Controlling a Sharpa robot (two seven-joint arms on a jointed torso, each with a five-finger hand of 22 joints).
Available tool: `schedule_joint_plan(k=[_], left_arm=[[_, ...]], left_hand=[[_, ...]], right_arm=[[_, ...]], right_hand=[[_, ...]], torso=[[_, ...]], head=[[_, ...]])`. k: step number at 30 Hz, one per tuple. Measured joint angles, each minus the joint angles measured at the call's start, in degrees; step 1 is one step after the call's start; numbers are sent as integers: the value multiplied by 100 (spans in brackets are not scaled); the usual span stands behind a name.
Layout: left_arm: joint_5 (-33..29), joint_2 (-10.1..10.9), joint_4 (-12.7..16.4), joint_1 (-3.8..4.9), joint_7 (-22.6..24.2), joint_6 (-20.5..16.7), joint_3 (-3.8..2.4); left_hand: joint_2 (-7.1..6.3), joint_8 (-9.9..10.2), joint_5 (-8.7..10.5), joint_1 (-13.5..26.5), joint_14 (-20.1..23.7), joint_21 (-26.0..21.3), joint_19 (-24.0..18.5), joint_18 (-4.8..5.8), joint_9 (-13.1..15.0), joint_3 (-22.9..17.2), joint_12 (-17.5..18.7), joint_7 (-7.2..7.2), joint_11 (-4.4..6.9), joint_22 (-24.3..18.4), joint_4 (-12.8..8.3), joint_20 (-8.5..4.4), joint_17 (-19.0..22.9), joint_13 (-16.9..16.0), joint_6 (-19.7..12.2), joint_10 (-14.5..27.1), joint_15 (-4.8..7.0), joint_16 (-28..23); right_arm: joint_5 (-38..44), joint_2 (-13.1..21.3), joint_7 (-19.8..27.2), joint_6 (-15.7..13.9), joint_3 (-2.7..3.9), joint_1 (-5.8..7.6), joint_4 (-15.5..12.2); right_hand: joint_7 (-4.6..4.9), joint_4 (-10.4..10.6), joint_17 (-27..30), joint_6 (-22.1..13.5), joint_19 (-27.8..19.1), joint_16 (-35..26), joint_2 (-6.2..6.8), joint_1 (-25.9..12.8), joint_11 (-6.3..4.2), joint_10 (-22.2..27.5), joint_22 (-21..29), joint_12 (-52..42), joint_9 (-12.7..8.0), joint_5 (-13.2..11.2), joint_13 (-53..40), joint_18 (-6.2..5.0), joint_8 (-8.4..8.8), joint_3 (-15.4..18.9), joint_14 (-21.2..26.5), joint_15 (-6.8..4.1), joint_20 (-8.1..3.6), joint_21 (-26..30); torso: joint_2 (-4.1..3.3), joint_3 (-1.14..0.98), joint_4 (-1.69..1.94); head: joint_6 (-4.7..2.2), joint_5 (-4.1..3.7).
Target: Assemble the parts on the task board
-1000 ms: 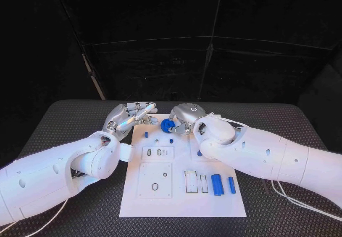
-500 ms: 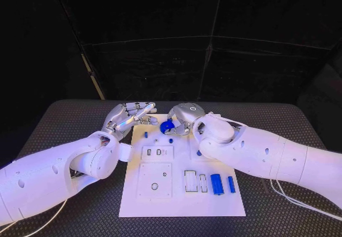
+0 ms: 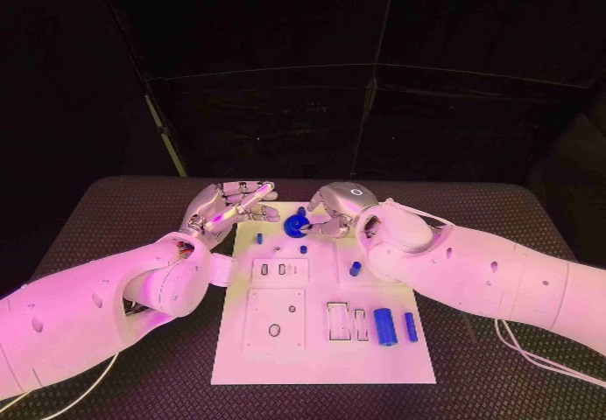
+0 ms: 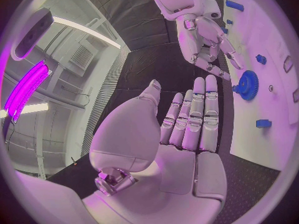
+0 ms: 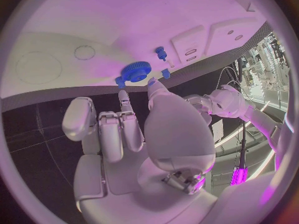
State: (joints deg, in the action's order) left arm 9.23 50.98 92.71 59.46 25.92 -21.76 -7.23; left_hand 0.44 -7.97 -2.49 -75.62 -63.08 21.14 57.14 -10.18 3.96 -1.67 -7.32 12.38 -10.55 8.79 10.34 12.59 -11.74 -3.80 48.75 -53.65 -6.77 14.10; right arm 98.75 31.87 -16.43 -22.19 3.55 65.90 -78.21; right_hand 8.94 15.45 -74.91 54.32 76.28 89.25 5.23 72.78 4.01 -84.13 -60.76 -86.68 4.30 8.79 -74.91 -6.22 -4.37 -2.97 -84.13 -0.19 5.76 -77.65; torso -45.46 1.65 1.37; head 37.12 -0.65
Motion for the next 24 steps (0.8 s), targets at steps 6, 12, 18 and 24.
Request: schedule_joint_plan(k=[6, 12, 18, 24], left_arm=[[0, 40, -27, 0, -1, 6, 0], [0, 44, -55, 0, -1, 10, 0], [0, 5, -87, 0, -1, 19, 0], [0, -4, -115, 0, -1, 28, 0]], left_hand=[[0, 1, 0, 0, 0, 0, 0, 0, 0, 0, 0, 0, 0, -4, 0, 0, -5, 0, 0, 0, 0, 0], [0, 1, 0, 0, 0, 0, 0, 0, 0, 0, 0, 0, 22, -4, 0, 0, -10, 0, 0, -22, 0, -35], [0, 1, 0, 0, 0, 0, 0, 0, 0, 0, 0, 21, 1, -10, 0, 0, -15, 0, 21, -43, 0, -35], [0, 1, 0, 0, 0, 0, 0, 0, 0, 0, 23, 21, 1, -10, 0, 0, -15, 0, 21, -42, 0, -35]], right_arm=[[-1154, 773, 853, -397, 3, 1, -370], [-2331, 1462, 1577, -400, 5, 4, -463], [-2954, 1844, 2005, -277, 4, 3, -376], [-3196, 1916, 2224, -122, 4, -43, -166]], right_hand=[[30, -396, 0, 30, -109, 0, -68, 489, 0, 0, 182, 66, -13, 149, 0, 0, 27, -95, 0, 0, 34, 89], [4, -821, 0, 106, -167, -24, -34, 875, 0, 0, 291, 113, -13, 212, 0, 0, 27, -145, 0, 0, 17, 138], [-15, -1045, 1, 127, -167, -24, -10, 1005, 0, 0, 291, 113, -12, 204, 0, 1, 26, -143, 0, 0, 18, 138], [8, -1122, 1, 104, -167, -24, 2, 1017, 0, 0, 291, 134, -35, 255, 0, 1, 60, -125, 0, 0, 17, 138]], torso=[[15, -7, -36], [37, -18, -91], [43, -26, -112], [44, -36, -114]], head=[[-34, -8], [-64, -92], [-76, -189], [-66, -214]])
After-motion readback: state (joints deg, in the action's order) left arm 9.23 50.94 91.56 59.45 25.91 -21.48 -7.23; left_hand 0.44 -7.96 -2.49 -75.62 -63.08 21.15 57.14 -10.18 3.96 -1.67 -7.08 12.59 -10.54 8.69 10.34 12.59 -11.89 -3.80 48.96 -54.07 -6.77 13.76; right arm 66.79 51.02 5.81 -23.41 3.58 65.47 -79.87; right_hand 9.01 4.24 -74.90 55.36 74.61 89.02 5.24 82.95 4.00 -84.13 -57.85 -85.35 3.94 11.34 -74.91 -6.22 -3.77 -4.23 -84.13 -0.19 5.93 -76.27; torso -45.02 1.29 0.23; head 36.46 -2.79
